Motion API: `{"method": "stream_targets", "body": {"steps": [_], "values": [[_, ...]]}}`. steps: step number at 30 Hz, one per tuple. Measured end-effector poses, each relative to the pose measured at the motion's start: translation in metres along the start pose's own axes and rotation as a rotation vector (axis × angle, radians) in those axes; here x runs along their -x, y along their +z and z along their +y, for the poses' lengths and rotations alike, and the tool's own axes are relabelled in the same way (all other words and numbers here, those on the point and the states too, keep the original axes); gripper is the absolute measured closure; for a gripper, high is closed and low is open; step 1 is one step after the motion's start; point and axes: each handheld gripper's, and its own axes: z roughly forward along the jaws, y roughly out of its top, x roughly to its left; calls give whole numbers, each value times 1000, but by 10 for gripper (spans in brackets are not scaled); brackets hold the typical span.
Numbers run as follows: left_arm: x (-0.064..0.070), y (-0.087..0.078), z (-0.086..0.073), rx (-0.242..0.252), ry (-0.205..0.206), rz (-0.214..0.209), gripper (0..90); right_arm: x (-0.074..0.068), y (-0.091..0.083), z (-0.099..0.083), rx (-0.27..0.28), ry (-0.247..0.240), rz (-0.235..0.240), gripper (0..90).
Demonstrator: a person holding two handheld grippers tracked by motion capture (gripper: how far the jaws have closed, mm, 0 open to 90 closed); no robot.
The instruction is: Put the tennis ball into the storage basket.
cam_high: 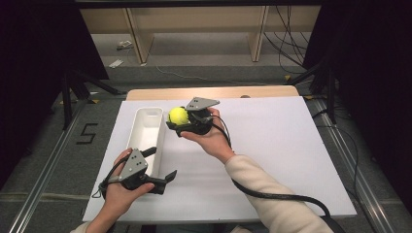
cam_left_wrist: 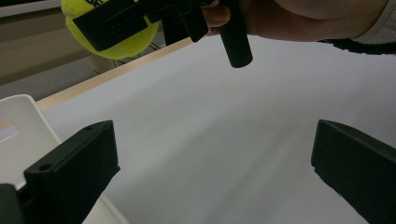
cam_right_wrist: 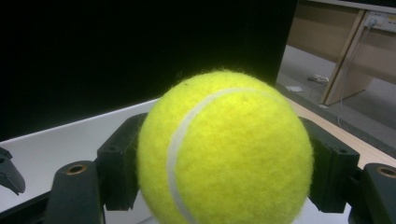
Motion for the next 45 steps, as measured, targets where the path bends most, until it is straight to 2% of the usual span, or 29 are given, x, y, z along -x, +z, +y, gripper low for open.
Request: {"method": "stream_targets", "body": {"steps": [45], "values": [[1,-1,1,4,0,-2,1,-9,18,7,-10,0,26,269]]}}
